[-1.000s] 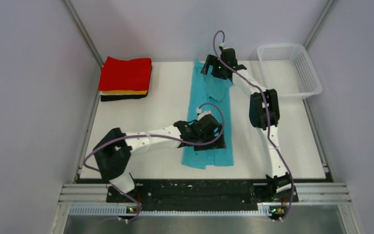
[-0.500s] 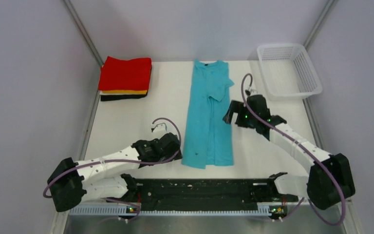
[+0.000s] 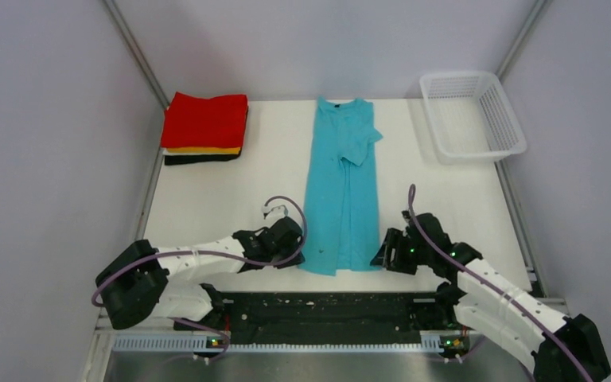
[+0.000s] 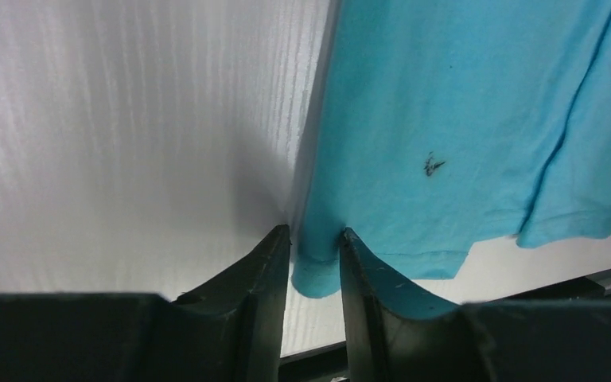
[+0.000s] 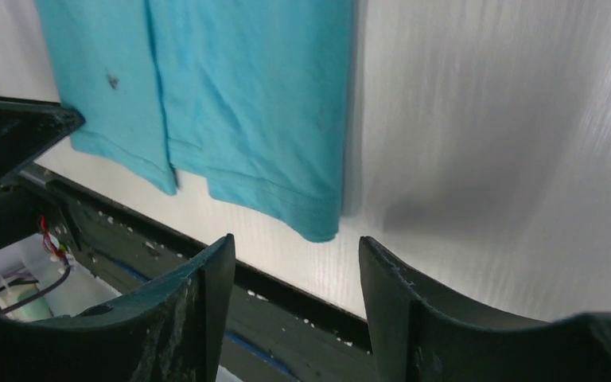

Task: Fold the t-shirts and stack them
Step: Grab the bottom of the folded rectangular tshirt with both arms, then fold the folded rectangular tshirt in 1/3 of the way

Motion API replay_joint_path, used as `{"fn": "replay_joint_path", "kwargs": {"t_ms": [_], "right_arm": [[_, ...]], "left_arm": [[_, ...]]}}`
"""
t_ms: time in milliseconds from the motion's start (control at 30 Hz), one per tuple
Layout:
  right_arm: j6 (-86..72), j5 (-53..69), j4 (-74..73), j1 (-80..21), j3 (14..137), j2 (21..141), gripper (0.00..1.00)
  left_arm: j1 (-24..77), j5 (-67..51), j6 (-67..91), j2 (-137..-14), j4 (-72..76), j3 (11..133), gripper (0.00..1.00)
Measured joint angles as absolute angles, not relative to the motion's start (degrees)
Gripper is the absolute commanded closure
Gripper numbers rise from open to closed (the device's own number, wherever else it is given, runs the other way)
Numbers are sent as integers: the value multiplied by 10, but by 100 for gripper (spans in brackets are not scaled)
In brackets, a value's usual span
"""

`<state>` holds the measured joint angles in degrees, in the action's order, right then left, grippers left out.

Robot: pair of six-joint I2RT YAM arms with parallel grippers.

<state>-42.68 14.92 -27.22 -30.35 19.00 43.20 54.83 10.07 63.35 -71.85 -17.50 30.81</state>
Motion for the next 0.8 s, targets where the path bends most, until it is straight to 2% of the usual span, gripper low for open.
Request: {"fn": "replay_joint_path", "kwargs": {"t_ms": [133,200,233,300,333,400,433,600,800], "right_arm": [[-446,165,-260,-304,164,456,51],[-452,170,-243,-307,162,470,55],[-454,174,-234,-307,161,477,60],[-458,177,-215,-310,158,489,75],[-459,176,-204,-311,154,497,80],[-465,178,-185,-314,148,511,89],[-466,177,-177,-316,145,515,100],[-469,165,-154,-329,131,502,100],[-474,151,-204,-369,120,411,100]], "left_arm": [[548,83,633,-739,-150,313,71],[548,77,634,-749,-145,317,77],[548,71,635,-754,-139,318,81],[548,63,638,-761,-130,318,96],[548,59,639,-765,-126,319,100],[547,51,644,-768,-121,319,100],[547,48,644,-770,-121,320,100],[549,28,645,-774,-119,322,100],[562,9,649,-750,-128,306,100]]}}
